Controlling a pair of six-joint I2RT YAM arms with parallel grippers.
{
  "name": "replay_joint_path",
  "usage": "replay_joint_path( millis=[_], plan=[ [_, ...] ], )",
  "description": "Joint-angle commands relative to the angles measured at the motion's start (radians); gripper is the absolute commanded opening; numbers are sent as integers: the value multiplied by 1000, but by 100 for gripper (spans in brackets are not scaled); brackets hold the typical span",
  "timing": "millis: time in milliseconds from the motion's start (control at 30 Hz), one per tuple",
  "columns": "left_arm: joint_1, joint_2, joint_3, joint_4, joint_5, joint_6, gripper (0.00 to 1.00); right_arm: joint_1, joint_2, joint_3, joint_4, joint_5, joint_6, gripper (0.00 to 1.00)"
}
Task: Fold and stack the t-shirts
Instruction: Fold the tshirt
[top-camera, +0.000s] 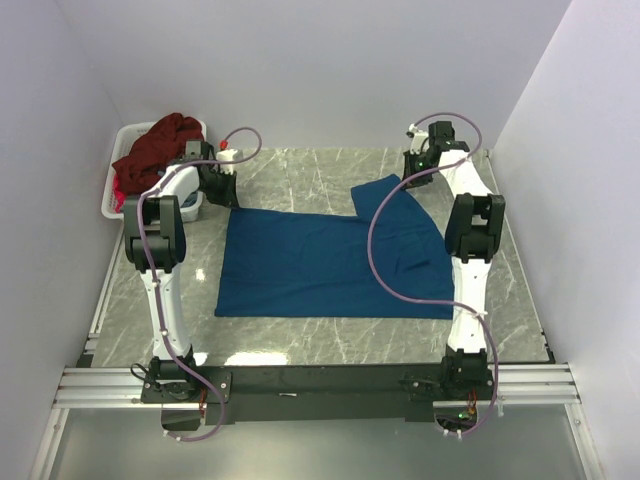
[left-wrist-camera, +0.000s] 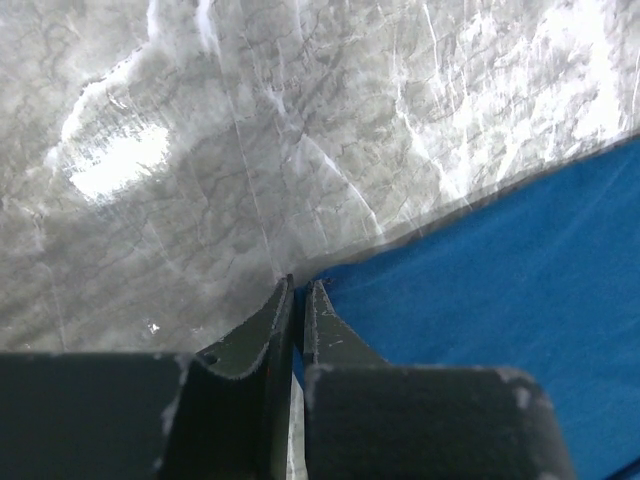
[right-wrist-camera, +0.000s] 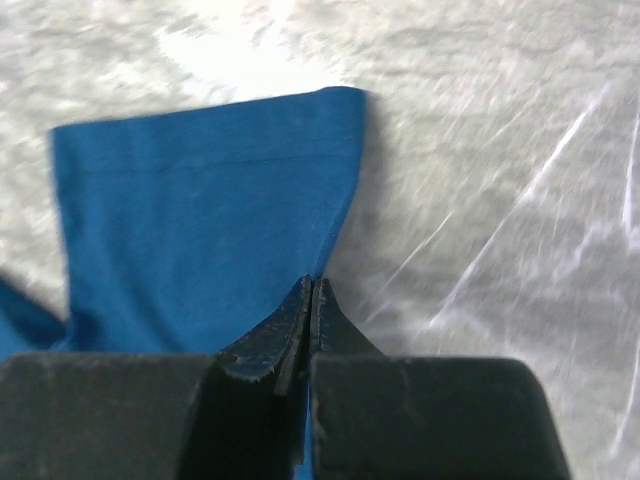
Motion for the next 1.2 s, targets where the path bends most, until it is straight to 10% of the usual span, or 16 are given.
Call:
replay_joint_path(
  millis=[0,1167],
  plan=[
    [1,-82,-16,20,36,46,1,-11,-144,-27,8,-46,-15,0],
    [40,-469,-412,114,78,213,1,-73,-519,-391,-157,-169,-135,0]
  ],
)
